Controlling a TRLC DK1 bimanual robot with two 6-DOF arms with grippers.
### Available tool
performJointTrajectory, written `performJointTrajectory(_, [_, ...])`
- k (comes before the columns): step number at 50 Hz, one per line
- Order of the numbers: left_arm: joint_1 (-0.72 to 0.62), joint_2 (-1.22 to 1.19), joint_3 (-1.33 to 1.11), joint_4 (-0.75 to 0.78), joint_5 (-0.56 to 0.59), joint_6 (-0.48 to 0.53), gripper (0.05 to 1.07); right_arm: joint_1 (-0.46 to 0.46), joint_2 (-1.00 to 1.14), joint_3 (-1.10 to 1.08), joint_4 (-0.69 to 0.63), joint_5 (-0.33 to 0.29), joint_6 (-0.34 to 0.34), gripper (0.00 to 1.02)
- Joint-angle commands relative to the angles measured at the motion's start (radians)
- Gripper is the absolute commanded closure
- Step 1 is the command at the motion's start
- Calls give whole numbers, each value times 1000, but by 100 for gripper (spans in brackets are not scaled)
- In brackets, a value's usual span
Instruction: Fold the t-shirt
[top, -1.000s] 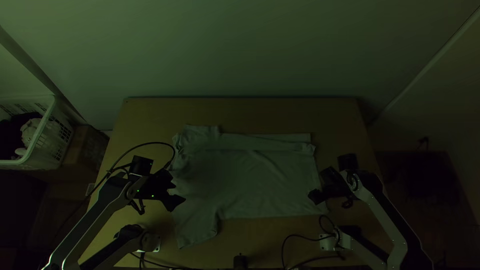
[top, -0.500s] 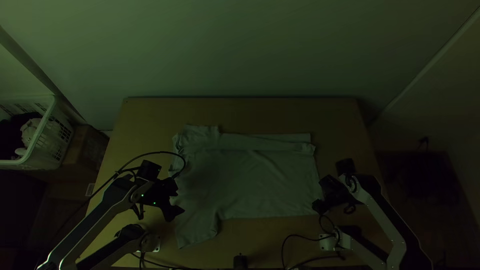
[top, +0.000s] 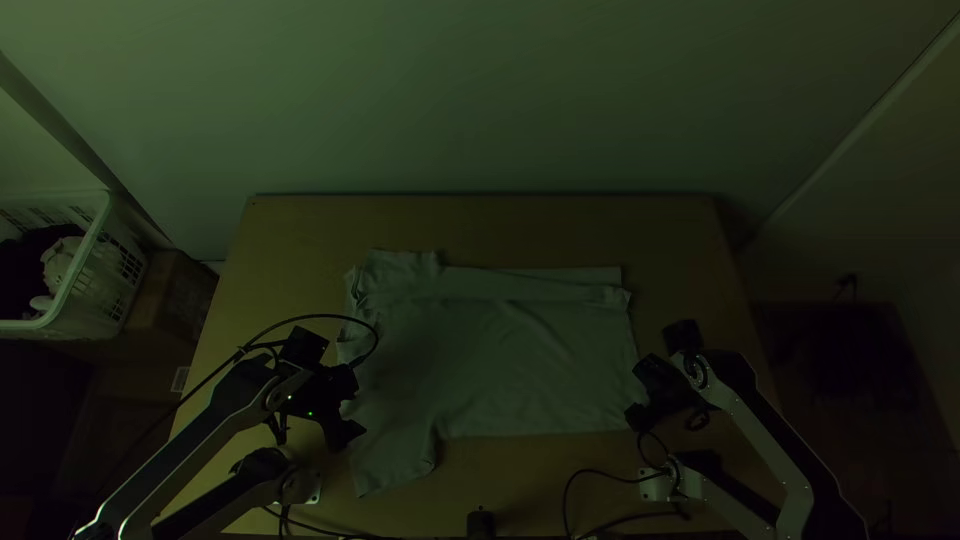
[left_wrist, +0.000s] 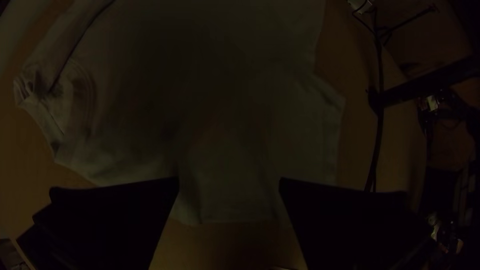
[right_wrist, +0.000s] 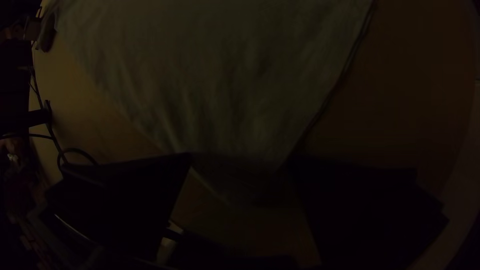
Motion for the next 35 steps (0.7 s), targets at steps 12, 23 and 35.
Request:
performJointTrajectory(12, [-31, -14, -72, 83, -93, 27, 14, 18, -11, -37, -18, 52, -15, 16])
performJointTrajectory(23, [-36, -12, -115, 154, -137, 43, 14, 45, -11, -35, -18, 66, -6, 21])
performJointTrajectory(35, [-63, -6, -156, 215, -171, 43, 34, 62, -11, -37, -6, 64, -5, 34])
